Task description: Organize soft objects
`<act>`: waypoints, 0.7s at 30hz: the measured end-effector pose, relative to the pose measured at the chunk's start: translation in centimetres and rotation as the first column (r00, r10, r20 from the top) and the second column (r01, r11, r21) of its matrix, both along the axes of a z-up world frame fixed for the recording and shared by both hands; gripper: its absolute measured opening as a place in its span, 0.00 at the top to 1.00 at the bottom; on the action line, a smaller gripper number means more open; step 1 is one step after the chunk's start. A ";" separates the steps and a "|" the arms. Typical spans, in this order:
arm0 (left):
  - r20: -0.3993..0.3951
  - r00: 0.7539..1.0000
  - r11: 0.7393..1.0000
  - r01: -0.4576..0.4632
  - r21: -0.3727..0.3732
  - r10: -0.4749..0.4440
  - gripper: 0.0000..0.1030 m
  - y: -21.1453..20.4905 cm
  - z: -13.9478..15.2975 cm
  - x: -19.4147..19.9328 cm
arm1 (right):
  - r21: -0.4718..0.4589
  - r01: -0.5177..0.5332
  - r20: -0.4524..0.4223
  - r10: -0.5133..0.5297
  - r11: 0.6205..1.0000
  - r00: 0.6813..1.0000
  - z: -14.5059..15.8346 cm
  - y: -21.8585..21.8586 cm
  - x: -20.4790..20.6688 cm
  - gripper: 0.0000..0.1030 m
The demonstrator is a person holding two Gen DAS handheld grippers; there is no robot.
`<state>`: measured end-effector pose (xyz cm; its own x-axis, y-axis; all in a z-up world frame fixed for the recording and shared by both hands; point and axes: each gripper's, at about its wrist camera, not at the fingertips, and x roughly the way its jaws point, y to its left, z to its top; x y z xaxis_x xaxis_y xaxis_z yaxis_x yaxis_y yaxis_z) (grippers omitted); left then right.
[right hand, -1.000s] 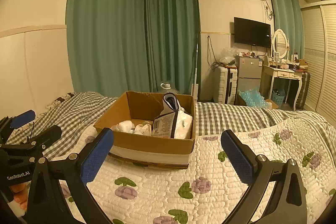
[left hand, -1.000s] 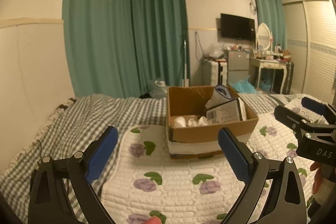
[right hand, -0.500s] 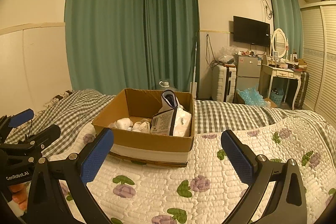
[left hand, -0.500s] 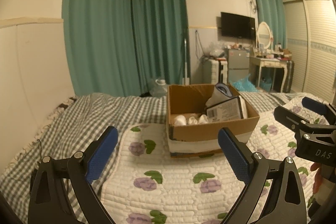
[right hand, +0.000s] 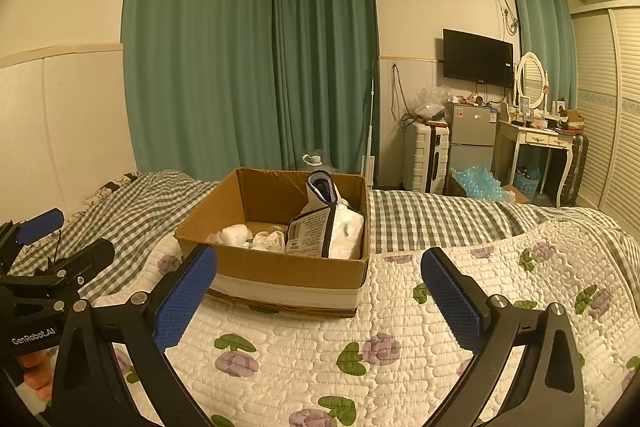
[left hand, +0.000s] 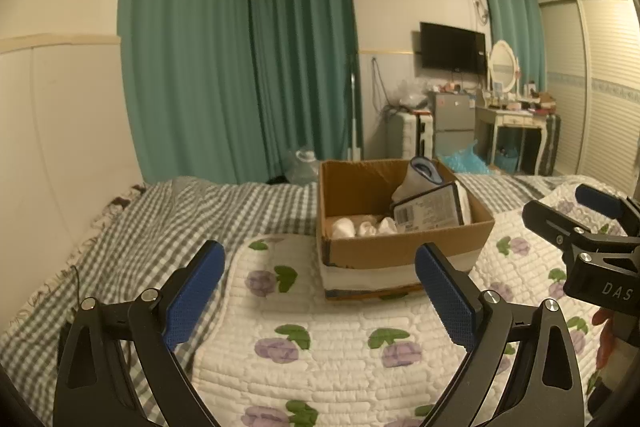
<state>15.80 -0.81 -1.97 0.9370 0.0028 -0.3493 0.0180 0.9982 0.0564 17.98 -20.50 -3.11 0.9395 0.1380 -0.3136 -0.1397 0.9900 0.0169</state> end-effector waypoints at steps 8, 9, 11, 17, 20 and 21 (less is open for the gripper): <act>0.001 1.000 1.000 -0.003 -0.001 0.003 0.05 0.0 0.0 0.0 | 0.000 -0.001 -0.003 0.001 1.000 1.000 0.0 0.2 0.0 0.00; 0.001 1.000 1.000 -0.003 -0.001 0.003 0.05 0.1 0.0 0.0 | 0.000 -0.001 -0.003 0.001 1.000 1.000 0.0 0.2 0.0 0.00; 0.000 1.000 1.000 -0.003 -0.001 0.003 0.05 0.1 -0.1 0.0 | 0.000 -0.002 -0.004 0.002 1.000 1.000 0.0 0.2 0.0 0.00; -0.001 1.000 1.000 -0.003 -0.001 0.003 0.05 0.1 -0.1 0.0 | -0.001 -0.002 -0.004 0.002 1.000 1.000 0.0 0.2 0.0 0.00; 0.001 1.000 1.000 -0.004 0.000 0.004 0.05 0.1 -0.1 0.0 | 0.000 -0.002 -0.005 0.002 1.000 1.000 0.0 0.3 0.0 0.00; 0.002 1.000 1.000 -0.004 0.000 0.004 0.05 0.1 0.0 0.0 | 0.000 -0.001 -0.004 0.001 1.000 1.000 0.0 0.3 0.0 0.00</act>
